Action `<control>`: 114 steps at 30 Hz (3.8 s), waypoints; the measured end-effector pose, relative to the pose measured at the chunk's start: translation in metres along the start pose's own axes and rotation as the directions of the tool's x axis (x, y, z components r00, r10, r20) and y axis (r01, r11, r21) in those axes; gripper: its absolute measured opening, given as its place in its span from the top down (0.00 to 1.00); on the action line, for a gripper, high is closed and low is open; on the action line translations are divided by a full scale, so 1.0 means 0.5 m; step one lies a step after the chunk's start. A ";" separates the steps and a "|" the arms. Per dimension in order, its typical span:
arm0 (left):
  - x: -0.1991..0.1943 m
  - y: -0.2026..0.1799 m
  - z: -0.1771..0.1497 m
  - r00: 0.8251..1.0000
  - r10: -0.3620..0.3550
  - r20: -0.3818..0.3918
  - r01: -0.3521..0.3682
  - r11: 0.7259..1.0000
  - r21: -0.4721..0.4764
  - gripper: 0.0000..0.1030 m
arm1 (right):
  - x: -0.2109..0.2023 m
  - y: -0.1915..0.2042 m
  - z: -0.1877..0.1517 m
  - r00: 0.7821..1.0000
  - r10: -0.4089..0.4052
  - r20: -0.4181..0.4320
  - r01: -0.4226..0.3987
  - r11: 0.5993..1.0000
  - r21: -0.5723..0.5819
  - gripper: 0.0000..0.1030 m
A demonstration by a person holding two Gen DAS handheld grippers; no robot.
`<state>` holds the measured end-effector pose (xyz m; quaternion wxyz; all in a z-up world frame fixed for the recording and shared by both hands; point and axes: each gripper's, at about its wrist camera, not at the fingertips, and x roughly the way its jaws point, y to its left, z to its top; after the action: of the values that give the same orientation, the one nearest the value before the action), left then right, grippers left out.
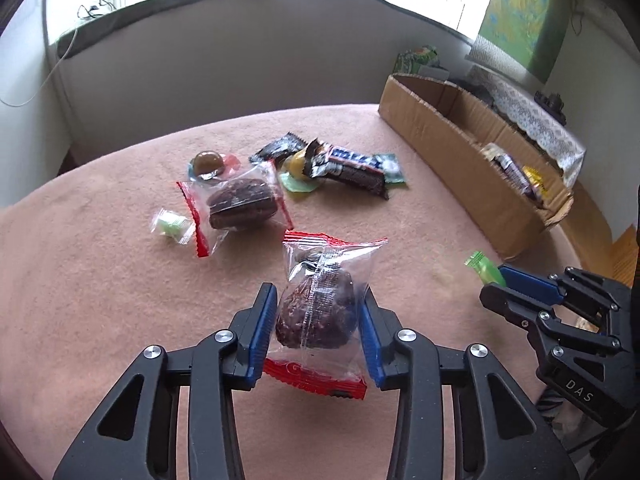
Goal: Organize snacks
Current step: 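Carry the green candy and brownie bag over the box and open both grippers, then move both grippers back over the table toward the remaining snacks, then grasp the Snickers bar with the right gripper while the left grasps the clear green candy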
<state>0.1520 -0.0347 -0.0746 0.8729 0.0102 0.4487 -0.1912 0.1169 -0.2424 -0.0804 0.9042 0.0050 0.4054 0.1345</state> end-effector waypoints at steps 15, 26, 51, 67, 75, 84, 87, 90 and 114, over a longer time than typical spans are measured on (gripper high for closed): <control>0.007 -0.157 0.172 0.990 -0.122 0.071 0.119 0.992 0.044 0.63 | -0.122 -0.170 0.120 0.988 -0.059 0.141 0.052 0.997 0.055 0.76; 0.116 -0.270 0.272 0.990 -0.138 0.035 0.136 0.989 0.056 0.63 | -0.061 -0.327 0.207 0.987 -0.098 0.124 0.080 0.986 0.146 0.76; 0.164 -0.284 0.293 0.992 -0.125 0.001 0.125 0.990 0.061 0.60 | -0.013 -0.371 0.222 0.987 -0.124 0.103 0.106 0.981 0.165 0.70; -0.030 -0.155 0.219 0.987 -0.102 0.127 0.100 0.995 0.021 0.60 | -0.127 -0.236 0.192 0.982 -0.062 0.177 0.050 0.996 0.073 0.69; -0.098 0.028 0.143 0.991 -0.004 0.130 0.017 0.995 -0.097 0.58 | -0.112 -0.112 0.196 0.981 0.078 0.180 -0.082 0.996 0.017 0.29; -0.076 0.177 0.097 0.997 0.053 0.059 -0.040 0.978 -0.204 0.58 | -0.007 0.006 0.253 0.990 0.131 0.053 -0.128 0.990 -0.057 0.23; -0.044 0.197 0.090 0.996 0.086 0.013 -0.081 0.976 -0.201 0.58 | 0.048 0.015 0.269 0.992 0.122 -0.021 -0.122 0.992 -0.018 0.24; -0.007 0.212 0.088 0.995 0.097 -0.014 -0.098 0.974 -0.206 0.58 | 0.107 0.016 0.283 0.988 0.117 -0.104 -0.117 0.993 0.006 0.37; 0.106 0.190 0.102 0.992 0.120 -0.045 -0.123 0.988 -0.093 0.79 | 0.320 0.069 0.255 0.935 -0.053 -0.351 -0.004 0.987 -0.160 0.54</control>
<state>0.2522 0.0263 -0.1004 0.8734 -0.0005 0.4730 -0.1157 0.3040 -0.1569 -0.1078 0.8156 -0.0962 0.5495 0.1535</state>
